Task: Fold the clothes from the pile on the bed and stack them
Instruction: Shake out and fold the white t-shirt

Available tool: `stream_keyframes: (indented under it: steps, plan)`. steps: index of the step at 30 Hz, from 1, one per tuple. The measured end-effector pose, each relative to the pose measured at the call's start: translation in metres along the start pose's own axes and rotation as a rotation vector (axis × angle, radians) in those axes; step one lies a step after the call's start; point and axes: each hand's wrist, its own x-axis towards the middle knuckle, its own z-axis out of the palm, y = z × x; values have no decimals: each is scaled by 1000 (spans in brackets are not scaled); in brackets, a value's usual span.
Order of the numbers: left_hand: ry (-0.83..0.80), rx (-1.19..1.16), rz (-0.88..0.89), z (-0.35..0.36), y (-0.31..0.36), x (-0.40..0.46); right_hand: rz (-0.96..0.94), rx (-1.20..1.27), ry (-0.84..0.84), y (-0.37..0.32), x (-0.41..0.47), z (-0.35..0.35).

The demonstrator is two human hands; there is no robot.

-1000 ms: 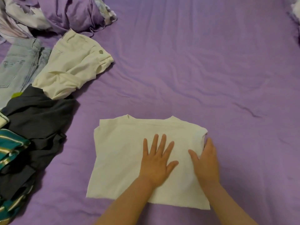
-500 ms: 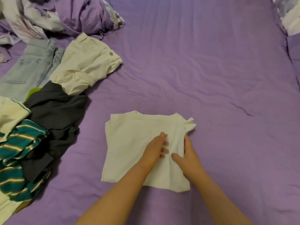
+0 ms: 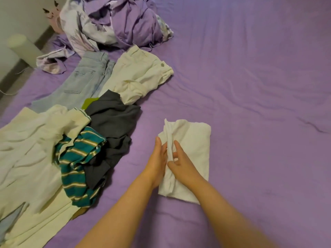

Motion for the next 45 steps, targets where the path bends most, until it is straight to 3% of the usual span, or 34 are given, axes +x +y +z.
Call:
stream_keyframes:
  steps: [6, 10, 12, 16, 19, 23, 28, 33, 45]
  plan:
    - [195, 257, -8, -30, -15, 2, 35, -285, -81, 27, -2, 10]
    - [255, 333, -92, -30, -16, 11, 74, -563, 288, 47, -4, -13]
    - [261, 401, -141, -24, -14, 15, 184, -499, 421, 55, -8, -22]
    - [306, 446, -213, -16, -11, 19, 322, -34, 550, 60, -11, -26]
    - [227, 397, -229, -11, -8, 21, 445, 304, 548, 57, -11, -31]
    - [122, 260, -92, -3, -5, 7, 400, 467, 496, 51, -14, -46]
    - [-49, 185, -28, 12, 1, -34, 250, 382, 418, 37, -48, -72]
    - [-187, 167, -31, 48, 2, -73, 160, 339, 502, 28, -108, -104]
    - [-521, 285, -46, 198, -29, -100, 171, 315, 619, 61, -209, -242]
